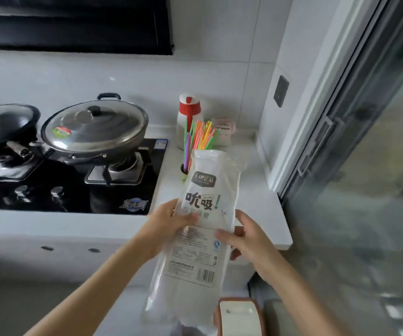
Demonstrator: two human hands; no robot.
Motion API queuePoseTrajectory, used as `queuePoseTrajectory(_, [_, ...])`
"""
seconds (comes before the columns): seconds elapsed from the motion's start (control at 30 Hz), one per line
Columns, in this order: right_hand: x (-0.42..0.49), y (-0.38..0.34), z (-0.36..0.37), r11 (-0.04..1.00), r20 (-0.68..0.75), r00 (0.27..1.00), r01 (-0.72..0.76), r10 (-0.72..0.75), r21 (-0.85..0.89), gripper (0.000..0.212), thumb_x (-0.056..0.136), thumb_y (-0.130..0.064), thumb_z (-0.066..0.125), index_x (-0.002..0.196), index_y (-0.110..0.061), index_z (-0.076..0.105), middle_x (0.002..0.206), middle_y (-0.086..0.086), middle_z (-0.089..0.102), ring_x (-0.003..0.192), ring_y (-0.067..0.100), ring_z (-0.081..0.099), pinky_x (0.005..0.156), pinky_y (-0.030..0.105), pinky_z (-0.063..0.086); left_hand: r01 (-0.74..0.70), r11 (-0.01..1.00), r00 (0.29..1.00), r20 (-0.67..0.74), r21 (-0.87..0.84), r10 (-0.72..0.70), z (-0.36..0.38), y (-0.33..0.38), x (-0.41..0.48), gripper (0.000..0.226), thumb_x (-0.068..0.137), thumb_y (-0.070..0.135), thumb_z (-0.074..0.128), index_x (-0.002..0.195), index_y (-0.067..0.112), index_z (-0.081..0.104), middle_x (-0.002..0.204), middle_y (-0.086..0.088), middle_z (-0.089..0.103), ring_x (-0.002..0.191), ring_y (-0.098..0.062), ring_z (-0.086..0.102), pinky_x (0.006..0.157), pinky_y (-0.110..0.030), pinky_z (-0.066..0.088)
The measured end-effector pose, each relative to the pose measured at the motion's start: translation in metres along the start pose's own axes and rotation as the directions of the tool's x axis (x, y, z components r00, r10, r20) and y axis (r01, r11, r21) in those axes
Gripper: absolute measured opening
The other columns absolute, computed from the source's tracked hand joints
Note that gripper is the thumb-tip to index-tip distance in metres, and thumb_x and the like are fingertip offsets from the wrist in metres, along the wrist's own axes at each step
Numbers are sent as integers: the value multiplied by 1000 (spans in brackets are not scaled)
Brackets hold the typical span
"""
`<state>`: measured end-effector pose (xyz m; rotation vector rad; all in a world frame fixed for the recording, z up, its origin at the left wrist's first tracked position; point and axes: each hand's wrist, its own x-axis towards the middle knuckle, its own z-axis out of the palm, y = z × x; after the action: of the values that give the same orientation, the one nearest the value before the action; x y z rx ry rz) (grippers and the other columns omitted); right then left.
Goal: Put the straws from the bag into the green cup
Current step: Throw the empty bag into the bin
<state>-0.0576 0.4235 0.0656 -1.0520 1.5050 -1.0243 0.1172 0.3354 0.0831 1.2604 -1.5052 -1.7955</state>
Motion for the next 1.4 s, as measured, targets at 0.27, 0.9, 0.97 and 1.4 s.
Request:
queuePoseTrajectory(0.27, [-35, 82, -17, 899, 60, 973, -227, 221, 374, 25, 86, 15, 45, 76, -1, 61, 54, -4, 69, 49, 5, 65, 46, 15, 50, 189, 919, 979, 133, -347, -151, 23, -97, -16, 25, 74, -5, 53, 69, 8, 74, 73, -12, 71, 63, -23, 68, 56, -30, 57])
queuePoseTrajectory(0.9, [-7, 328, -17, 874, -396, 807, -485, 438, -22, 12, 80, -3, 68, 83, -10, 60, 81, 11, 71, 71, 26, 68, 62, 41, 55, 343, 883, 923, 60, 320, -380, 84, -355, 69, 45, 77, 16, 72, 117, 23, 50, 99, 3, 66, 85, -15, 64, 80, -34, 54])
queuePoseTrajectory(0.97, [9, 357, -31, 882, -593, 758, -442, 271, -163, 10, 81, -5, 64, 78, -5, 55, 71, 11, 65, 66, 30, 63, 59, 44, 50, 302, 813, 931, 29, 499, -363, 90, -390, 93, 38, 87, 16, 60, 124, 16, 48, 113, -1, 61, 101, -18, 58, 90, -29, 44])
queuePoseTrajectory(1.4, [98, 524, -40, 863, -725, 685, -326, -65, -386, 6, 87, -1, 59, 89, -6, 61, 66, -13, 55, 62, -11, 53, 51, 3, 36, 665, 646, 732, -155, 374, -664, 152, -620, 223, 74, 89, 54, 44, 147, 21, 12, 141, -19, 35, 125, -37, 40, 102, -42, 37])
